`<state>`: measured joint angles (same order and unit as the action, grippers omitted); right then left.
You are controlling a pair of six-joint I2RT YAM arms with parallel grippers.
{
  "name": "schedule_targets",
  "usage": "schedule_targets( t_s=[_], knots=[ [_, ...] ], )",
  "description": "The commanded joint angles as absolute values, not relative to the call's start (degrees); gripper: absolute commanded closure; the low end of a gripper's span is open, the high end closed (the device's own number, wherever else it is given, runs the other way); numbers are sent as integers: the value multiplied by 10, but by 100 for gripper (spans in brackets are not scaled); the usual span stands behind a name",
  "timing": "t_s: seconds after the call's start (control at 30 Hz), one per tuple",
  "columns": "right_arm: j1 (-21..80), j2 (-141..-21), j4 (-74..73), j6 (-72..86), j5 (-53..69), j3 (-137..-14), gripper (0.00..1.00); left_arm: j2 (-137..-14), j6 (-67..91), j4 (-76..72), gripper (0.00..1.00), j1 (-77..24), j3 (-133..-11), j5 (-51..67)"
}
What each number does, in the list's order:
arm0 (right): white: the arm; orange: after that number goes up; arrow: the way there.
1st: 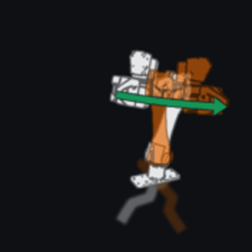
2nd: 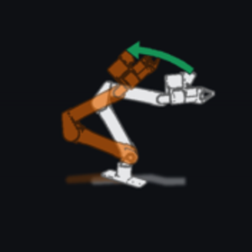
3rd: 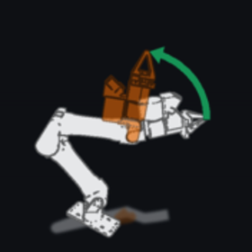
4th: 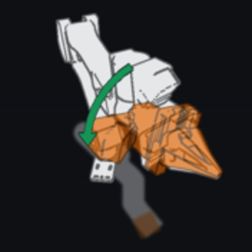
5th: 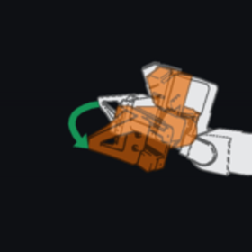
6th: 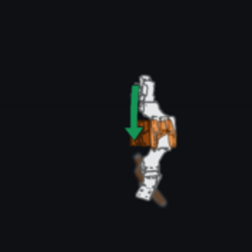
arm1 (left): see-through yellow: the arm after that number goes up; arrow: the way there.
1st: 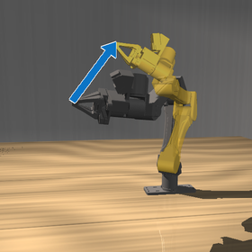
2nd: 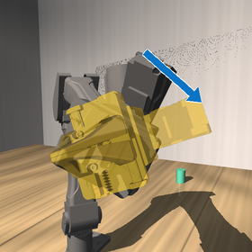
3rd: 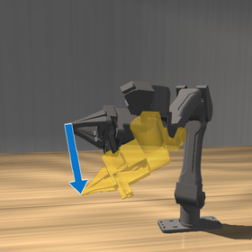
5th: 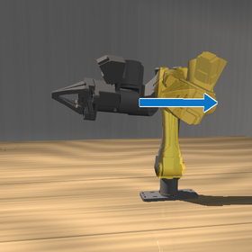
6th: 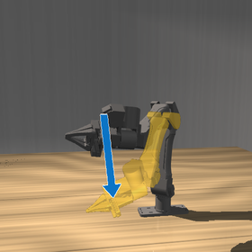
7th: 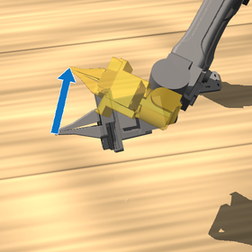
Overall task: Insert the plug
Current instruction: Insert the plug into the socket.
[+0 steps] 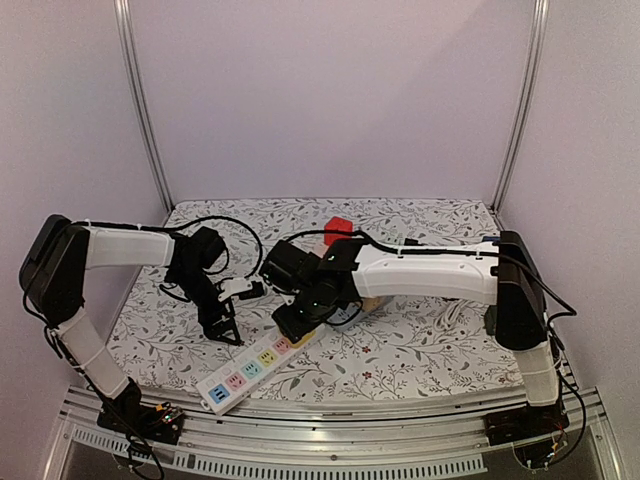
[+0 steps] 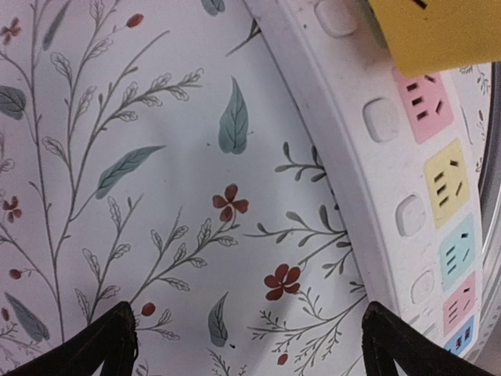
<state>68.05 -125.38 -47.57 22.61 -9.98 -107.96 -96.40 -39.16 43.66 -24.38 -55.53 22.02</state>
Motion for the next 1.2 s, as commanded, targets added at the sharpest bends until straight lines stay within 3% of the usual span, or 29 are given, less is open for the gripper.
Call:
schedule_targets(
  t_s=[0.0, 0.4, 0.7, 1.17],
  knots=[
    [681, -1303, -512, 217, -110, -1073, 100, -971, -393, 433, 0, -251, -553, 220],
    [676, -1397, -579, 222, -113, -1073, 100, -975, -394, 436, 1, -251, -555, 216],
    [673, -1415, -572, 222, -85, -1015, 100, -974, -396, 434, 1, -251, -557, 210],
    [660, -1444, -620, 187, -123, -1040, 100, -939, -415, 461, 1, -220, -576, 232]
  ],
)
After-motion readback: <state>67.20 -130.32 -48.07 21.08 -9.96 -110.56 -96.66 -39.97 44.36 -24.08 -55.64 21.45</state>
